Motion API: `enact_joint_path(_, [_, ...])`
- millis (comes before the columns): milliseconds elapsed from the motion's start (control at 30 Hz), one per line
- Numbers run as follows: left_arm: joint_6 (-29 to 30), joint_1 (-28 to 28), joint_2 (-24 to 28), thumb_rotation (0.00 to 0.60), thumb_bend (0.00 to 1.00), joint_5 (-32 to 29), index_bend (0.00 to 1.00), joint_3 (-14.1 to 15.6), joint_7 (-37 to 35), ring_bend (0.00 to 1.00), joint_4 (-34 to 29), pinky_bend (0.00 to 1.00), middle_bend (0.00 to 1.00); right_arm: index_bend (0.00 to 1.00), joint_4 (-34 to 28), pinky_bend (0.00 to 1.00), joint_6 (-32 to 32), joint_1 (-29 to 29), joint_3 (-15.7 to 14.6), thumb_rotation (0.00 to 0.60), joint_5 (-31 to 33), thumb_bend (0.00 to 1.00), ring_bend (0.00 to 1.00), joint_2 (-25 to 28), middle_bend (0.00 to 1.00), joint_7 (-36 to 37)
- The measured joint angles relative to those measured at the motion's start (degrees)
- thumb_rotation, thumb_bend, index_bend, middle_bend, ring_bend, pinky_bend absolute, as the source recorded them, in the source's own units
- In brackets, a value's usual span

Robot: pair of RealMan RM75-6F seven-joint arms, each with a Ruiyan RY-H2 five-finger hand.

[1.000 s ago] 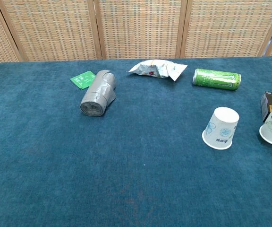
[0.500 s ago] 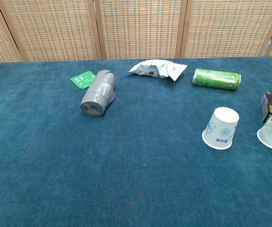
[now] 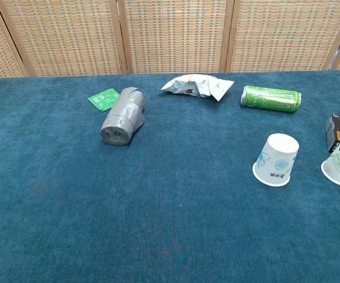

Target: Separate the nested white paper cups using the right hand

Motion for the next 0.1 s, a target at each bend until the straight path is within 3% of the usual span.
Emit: enact_joint_path(100, [0.16,0.19,0.03,0.600,0.06,0.64,0.00,0.29,-0.38,0.00,0.26,0.00,0.00,0.00,0.44,0.00,0.64,-0.66,-0.14,0.600,-0.41,0.00,0.00,-0.37,0.00,0.25])
